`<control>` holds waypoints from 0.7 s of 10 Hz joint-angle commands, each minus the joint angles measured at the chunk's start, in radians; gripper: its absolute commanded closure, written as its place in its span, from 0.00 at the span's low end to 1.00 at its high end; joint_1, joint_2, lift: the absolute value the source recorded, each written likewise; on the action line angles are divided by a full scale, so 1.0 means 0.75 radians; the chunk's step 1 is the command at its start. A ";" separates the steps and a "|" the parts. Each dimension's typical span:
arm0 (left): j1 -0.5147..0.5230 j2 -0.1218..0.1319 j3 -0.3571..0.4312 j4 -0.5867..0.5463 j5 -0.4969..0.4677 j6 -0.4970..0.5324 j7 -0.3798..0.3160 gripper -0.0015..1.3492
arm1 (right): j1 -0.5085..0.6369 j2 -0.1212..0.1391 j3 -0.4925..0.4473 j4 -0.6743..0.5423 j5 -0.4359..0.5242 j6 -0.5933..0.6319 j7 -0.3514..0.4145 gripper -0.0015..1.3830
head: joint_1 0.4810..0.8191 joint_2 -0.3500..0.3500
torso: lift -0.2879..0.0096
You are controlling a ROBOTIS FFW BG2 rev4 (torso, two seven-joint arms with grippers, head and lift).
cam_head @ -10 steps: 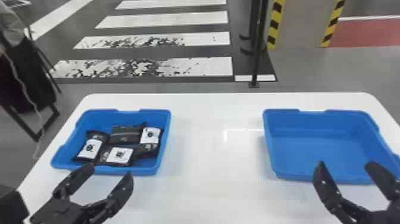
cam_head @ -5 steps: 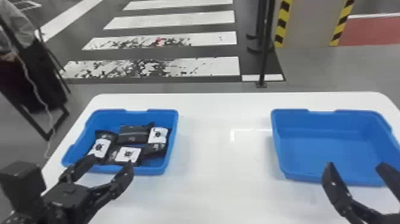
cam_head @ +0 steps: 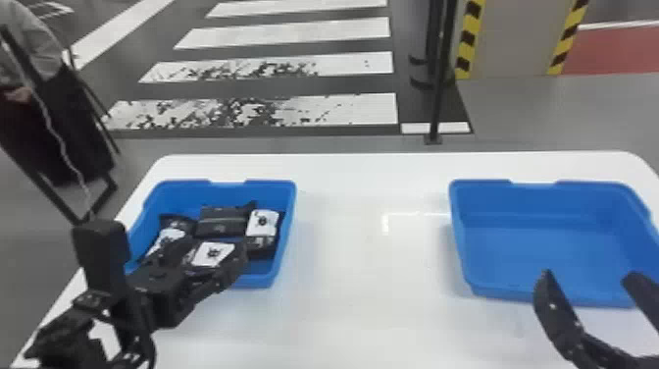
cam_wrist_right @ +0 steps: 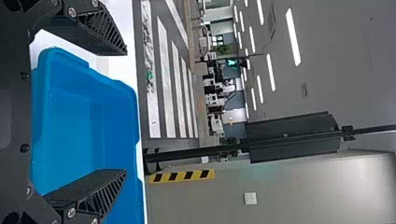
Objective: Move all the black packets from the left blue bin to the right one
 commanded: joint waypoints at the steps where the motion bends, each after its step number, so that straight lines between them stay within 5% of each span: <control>1: -0.085 0.015 -0.023 0.045 -0.003 0.086 0.000 0.15 | 0.000 -0.003 0.000 0.000 -0.005 0.003 0.000 0.10 | 0.63 0.68 | 0.35; 7: -0.435 0.091 -0.127 0.297 0.024 0.387 -0.002 0.15 | 0.003 -0.005 0.000 -0.003 -0.007 -0.001 0.002 0.10 | 0.63 0.63 | 0.35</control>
